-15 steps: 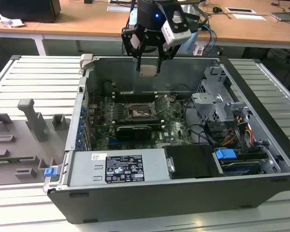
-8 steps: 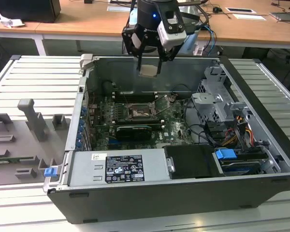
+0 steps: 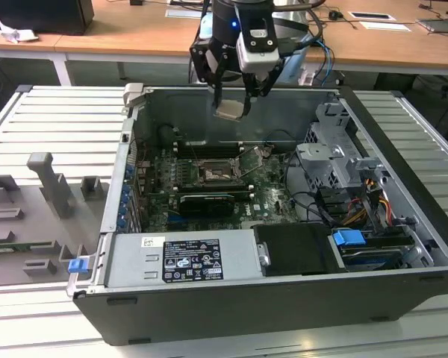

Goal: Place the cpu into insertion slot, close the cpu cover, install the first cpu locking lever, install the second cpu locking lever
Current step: 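Place the cpu into insertion slot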

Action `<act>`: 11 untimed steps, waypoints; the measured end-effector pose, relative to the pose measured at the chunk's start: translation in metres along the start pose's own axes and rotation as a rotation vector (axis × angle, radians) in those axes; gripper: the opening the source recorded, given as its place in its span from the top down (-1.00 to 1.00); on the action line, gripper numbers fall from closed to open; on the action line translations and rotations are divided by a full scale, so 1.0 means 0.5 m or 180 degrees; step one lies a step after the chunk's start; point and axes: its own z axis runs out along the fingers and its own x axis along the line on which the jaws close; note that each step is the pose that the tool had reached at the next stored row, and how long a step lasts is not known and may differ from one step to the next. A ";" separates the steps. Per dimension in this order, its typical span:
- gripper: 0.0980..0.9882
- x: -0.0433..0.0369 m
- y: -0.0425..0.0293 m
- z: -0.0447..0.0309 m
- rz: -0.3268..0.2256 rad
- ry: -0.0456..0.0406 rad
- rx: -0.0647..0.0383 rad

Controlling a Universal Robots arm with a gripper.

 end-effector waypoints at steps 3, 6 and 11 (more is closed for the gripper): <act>0.02 0.000 0.000 0.001 0.0229 -0.0020 -0.0004; 0.02 0.000 0.000 0.002 0.0460 -0.0041 -0.0009; 0.02 0.000 0.000 0.004 0.0732 -0.0066 -0.0014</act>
